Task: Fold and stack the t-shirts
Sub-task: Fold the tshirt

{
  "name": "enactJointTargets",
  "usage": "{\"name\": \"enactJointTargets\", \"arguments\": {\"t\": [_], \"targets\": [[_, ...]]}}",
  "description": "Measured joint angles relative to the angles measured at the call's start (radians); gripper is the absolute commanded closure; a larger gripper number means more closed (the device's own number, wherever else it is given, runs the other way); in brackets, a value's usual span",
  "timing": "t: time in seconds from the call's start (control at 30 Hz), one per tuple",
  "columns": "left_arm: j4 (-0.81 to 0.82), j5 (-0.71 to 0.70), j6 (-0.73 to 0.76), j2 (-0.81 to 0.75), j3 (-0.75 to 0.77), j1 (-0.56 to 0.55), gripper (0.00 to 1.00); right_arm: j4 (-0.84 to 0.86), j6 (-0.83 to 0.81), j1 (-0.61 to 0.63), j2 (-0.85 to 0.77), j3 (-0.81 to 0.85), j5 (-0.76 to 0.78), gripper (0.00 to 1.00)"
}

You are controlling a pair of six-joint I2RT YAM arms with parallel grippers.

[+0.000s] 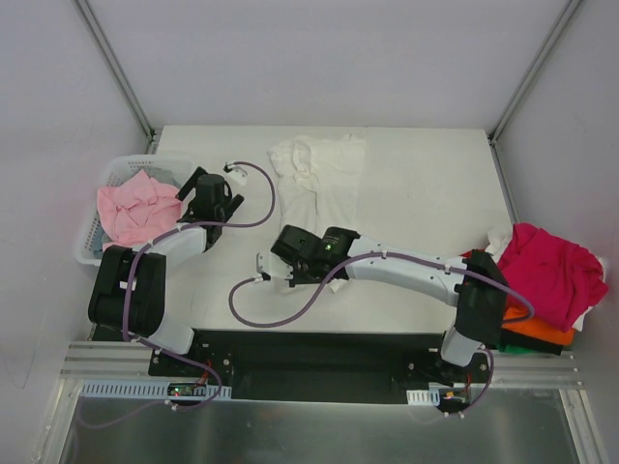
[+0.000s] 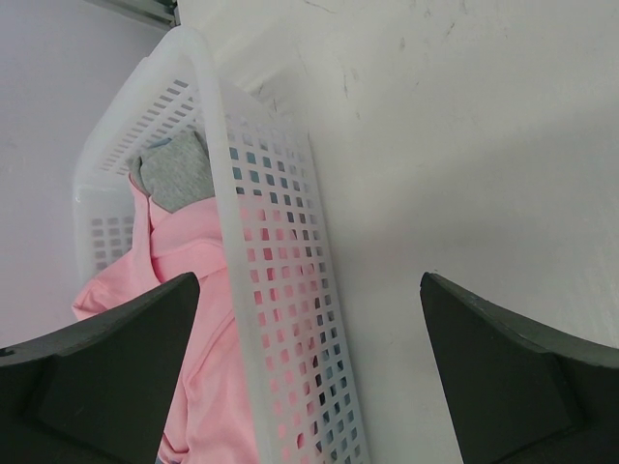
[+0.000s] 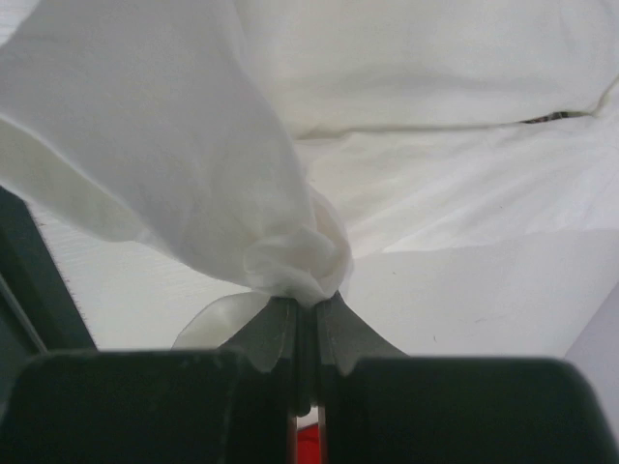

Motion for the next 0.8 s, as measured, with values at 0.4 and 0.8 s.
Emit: {"name": "enactJointTargets", "arguments": {"t": [0.4, 0.8], "targets": [[0.000, 0.014, -0.002, 0.000, 0.000, 0.000, 0.01, -0.015, -0.082, -0.189, 0.130, 0.170, 0.042, 0.99], [0.002, 0.016, -0.014, 0.009, 0.000, -0.006, 0.01, -0.021, -0.160, -0.327, 0.294, 0.306, 0.042, 0.99]]}}
